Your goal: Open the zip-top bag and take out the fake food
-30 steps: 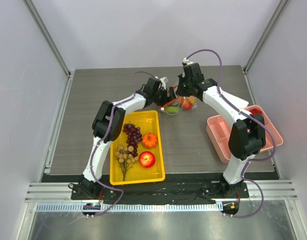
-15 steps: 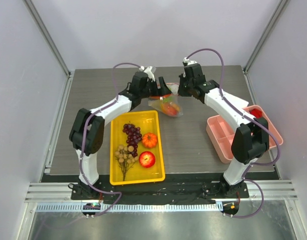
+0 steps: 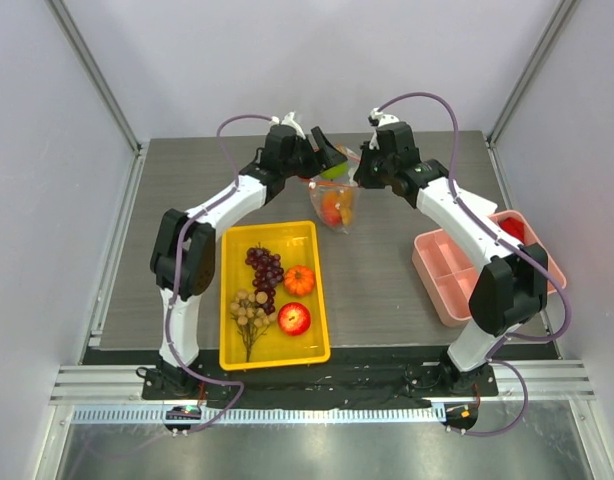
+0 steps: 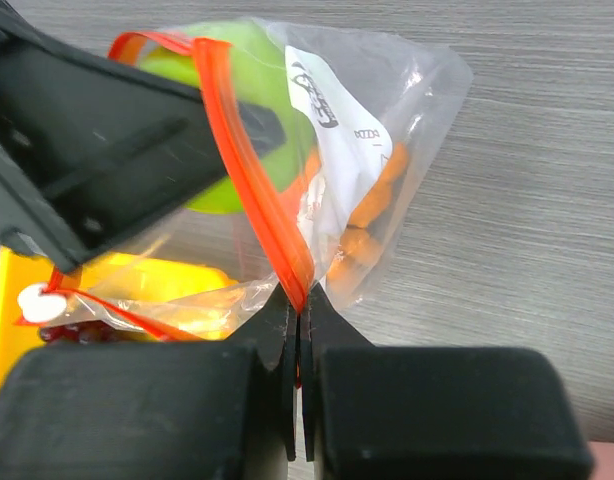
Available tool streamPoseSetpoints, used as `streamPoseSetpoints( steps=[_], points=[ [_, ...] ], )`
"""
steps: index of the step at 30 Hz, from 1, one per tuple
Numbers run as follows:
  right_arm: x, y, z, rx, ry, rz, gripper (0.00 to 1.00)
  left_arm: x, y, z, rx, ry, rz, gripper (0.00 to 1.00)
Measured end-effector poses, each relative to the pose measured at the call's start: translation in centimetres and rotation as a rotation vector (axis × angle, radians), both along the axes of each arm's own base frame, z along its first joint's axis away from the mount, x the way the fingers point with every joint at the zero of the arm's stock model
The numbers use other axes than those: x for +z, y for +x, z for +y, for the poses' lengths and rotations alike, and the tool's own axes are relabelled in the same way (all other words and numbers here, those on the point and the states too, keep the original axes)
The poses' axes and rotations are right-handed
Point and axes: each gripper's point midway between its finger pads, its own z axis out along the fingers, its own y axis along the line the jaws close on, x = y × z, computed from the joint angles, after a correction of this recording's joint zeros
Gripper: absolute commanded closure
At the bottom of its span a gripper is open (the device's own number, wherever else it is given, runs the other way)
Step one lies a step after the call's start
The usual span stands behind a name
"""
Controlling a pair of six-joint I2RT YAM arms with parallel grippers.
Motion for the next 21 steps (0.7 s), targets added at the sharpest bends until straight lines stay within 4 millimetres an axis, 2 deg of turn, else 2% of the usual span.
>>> streamPoseSetpoints(
  steps=[4, 9, 13, 15, 19, 21],
  points=[
    [-0.1, 0.2, -0.5, -0.007, -0.034, -0.013, 0.99, 1.5, 0.2, 0.2, -0.001, -0.137, 0.080, 1.00],
    [-0.4, 0.6, -1.2, -0.035, -0.069, -0.022, 0.99, 6.5, 0.4, -0.4, -0.100, -0.448, 0.126, 1.00],
    [-1.3, 1.1, -1.8, -0.064, -0.085, -0.006, 0.99, 8.5, -1.4, -0.5, -0.226, -0.559, 0.120, 1.00],
    [-1.7, 1.6, -2.3, -0.077, -0.089, 0.004, 0.99, 7.9, -2.9, -0.2, -0.270, -0.565, 0.126, 1.00],
    [-2.3, 3.3, -3.8, -0.114, -0.089, 0.017, 0.99, 5.4, -6.8, 0.2, -0.359, -0.534, 0.167, 0.99],
    [-2.5, 4.1, -4.8, -0.136, -0.087, 0.018, 0.98, 4.1, -9.5, 0.7, -0.386, -0.504, 0.175, 1.00]
  ],
)
